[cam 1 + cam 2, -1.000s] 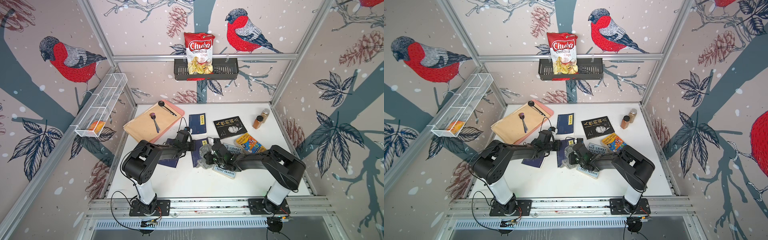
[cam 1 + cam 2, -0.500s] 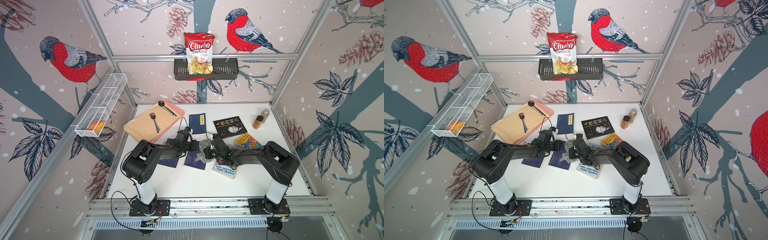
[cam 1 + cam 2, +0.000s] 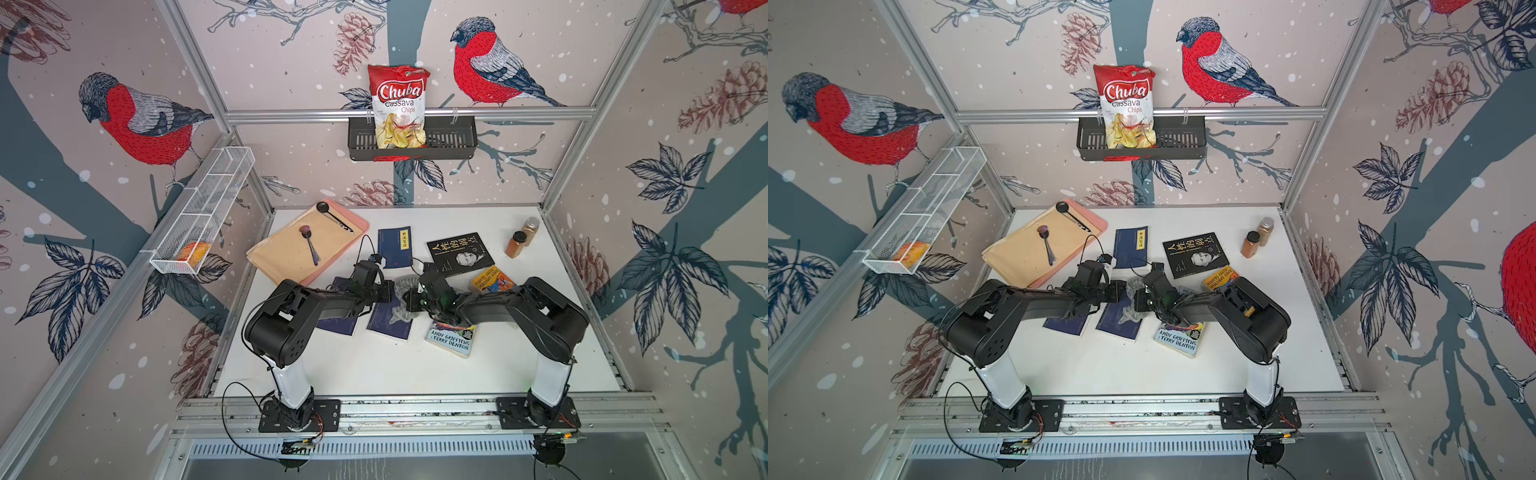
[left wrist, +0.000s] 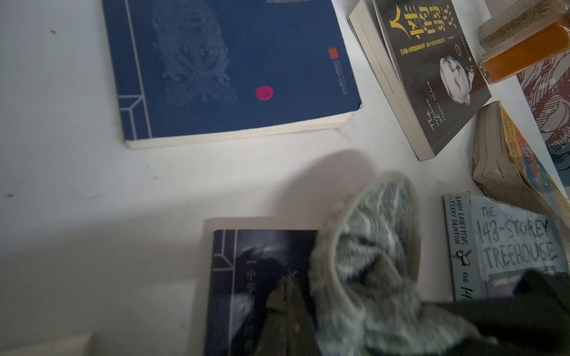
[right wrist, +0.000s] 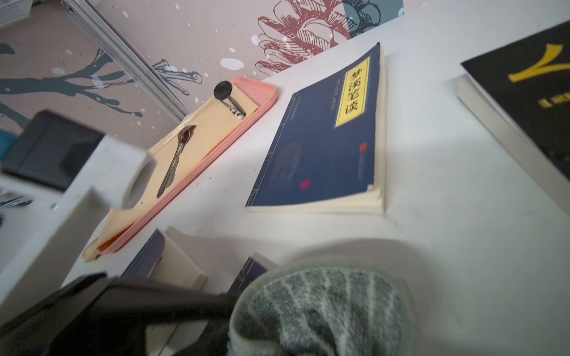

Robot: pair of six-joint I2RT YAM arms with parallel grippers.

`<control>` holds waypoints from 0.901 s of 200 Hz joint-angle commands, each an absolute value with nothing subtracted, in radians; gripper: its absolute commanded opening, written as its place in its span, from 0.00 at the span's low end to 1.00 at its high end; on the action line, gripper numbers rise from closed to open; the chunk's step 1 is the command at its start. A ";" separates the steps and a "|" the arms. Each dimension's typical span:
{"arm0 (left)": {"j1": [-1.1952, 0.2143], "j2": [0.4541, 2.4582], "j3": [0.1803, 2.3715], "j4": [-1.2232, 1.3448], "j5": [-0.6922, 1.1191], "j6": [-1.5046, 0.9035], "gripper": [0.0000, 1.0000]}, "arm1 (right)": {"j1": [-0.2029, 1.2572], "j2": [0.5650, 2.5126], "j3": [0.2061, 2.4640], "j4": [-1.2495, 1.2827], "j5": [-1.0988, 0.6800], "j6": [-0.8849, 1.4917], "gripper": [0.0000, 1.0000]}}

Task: Wipe the cover of the book
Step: Wipe the dirt from the cover of the book.

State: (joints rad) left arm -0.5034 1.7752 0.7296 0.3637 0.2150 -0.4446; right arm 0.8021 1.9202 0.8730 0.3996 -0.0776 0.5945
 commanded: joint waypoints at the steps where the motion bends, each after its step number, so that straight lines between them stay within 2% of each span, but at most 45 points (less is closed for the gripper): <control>1: -0.502 1.771 0.700 0.144 0.182 -0.443 0.00 | 0.741 1.990 0.906 0.128 -0.026 0.537 0.00; 57: -0.502 1.707 0.666 0.124 0.174 -0.440 0.00 | 0.720 2.000 0.979 0.089 -0.013 0.460 0.00; 104: -0.503 1.717 0.670 0.123 0.173 -0.438 0.00 | 0.839 1.786 0.950 0.060 0.090 0.405 0.00; 139: -0.503 1.725 0.670 0.130 0.169 -0.437 0.00 | 0.908 1.697 0.917 0.001 0.022 0.453 0.01; 180: -0.503 1.732 0.673 0.128 0.169 -0.433 0.00 | 0.910 1.731 0.802 0.047 -0.020 0.559 0.01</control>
